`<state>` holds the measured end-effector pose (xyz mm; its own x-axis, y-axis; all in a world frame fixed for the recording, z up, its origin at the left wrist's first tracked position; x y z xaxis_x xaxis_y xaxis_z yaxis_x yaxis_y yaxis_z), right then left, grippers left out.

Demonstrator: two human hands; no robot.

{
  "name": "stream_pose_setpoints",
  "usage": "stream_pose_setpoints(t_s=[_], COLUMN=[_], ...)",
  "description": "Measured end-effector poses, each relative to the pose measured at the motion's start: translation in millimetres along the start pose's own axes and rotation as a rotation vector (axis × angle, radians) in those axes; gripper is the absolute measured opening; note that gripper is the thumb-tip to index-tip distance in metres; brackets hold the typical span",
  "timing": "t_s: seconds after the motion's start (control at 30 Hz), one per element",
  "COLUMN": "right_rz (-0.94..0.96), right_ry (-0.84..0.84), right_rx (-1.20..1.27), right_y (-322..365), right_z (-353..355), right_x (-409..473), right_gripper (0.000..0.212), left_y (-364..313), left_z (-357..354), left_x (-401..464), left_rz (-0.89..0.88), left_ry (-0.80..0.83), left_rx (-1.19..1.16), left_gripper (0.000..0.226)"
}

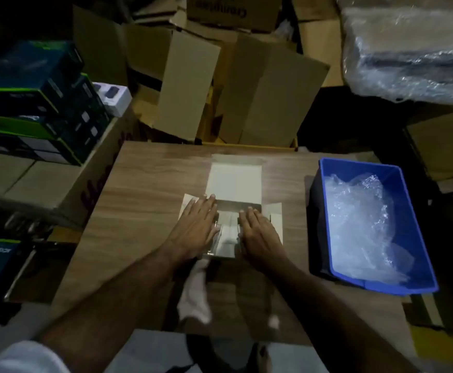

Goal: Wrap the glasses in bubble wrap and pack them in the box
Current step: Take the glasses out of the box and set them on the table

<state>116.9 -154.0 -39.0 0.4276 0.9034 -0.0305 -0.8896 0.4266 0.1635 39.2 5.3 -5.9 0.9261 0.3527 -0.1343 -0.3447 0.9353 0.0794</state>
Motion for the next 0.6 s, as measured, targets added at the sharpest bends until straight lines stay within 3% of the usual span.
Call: stream_pose_setpoints(t_s=[0.13, 0.33, 0.6], right_rz=[-0.026, -0.079, 0.008], right_ry=[0.094, 0.108, 0.166], right_rx=[-0.039, -0.022, 0.083], right_y=[-0.5, -4.7, -9.5], right_z=[-8.0, -11.6, -4.3], right_x=[2.8, 19.5, 28.7], right_gripper=[0.059, 0.033, 0.036], left_y=[-4.1, -9.9, -6.3], left_z=[-15.4, -25.0, -17.4], left_x=[7.7, 27.8, 24.6], left_rz=[-0.005, 0.043, 0.022], left_ry=[0.033, 0.084, 0.180], left_rx=[0.061, 0.049, -0.191], left_gripper=[0.059, 0.054, 0.029])
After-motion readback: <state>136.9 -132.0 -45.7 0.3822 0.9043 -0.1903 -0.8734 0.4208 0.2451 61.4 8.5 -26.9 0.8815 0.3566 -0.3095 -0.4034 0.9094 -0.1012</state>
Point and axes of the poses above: each hand's wrist, its own x-axis towards the middle knuckle, its own z-axis out of the back of the hand, y = z × x, the point moved 4 cm from there along x, towards the middle knuckle, and after that the axes turned 13 degrees about z, right-handed, at the moved point
